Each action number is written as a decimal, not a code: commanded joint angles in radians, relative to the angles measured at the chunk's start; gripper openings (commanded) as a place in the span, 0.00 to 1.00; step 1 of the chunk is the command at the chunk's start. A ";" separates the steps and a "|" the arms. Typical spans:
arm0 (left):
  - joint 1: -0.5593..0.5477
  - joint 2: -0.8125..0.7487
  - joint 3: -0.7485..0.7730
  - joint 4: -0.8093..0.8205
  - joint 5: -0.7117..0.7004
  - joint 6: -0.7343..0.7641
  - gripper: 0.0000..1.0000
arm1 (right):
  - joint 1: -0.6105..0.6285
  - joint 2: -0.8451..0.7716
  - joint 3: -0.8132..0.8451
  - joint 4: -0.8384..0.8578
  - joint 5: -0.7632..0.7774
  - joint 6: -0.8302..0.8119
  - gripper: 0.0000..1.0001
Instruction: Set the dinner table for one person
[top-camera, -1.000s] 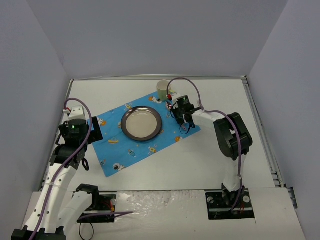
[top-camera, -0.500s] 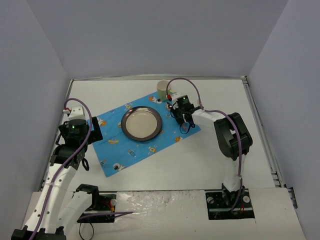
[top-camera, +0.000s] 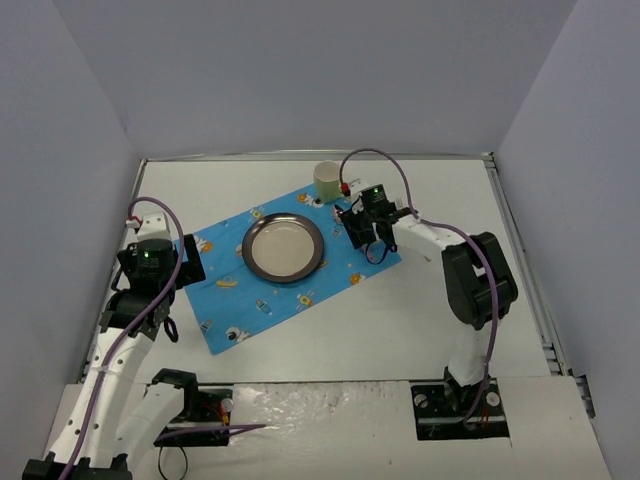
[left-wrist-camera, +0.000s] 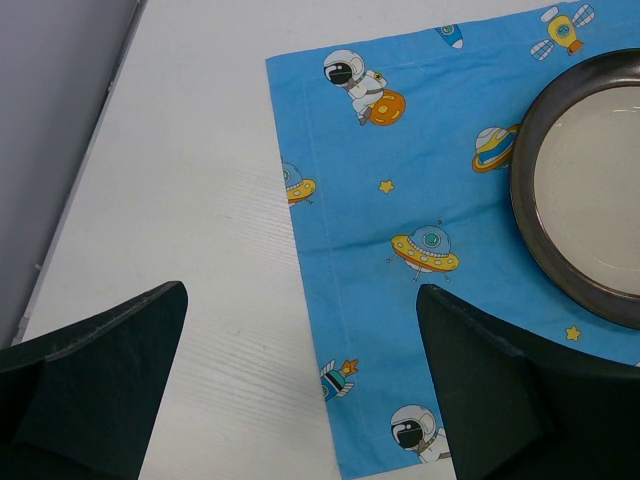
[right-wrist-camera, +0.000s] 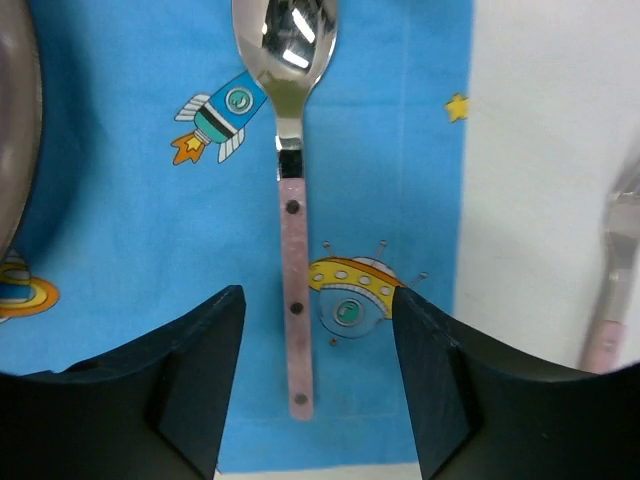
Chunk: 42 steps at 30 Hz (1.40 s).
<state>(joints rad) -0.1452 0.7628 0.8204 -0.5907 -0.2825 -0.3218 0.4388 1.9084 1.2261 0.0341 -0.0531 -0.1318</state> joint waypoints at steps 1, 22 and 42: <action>-0.005 -0.007 0.012 0.027 -0.019 0.012 0.97 | -0.097 -0.184 -0.018 0.002 -0.015 -0.005 0.61; -0.005 -0.026 0.010 0.032 -0.019 0.014 0.97 | -0.367 -0.044 -0.048 -0.006 -0.058 -0.037 0.61; -0.010 -0.260 -0.049 0.169 0.031 0.096 0.97 | -0.378 -0.015 -0.056 -0.003 -0.048 -0.039 0.00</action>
<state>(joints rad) -0.1466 0.5304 0.7594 -0.5306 -0.2644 -0.2742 0.0647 1.9194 1.1648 0.0417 -0.1166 -0.1759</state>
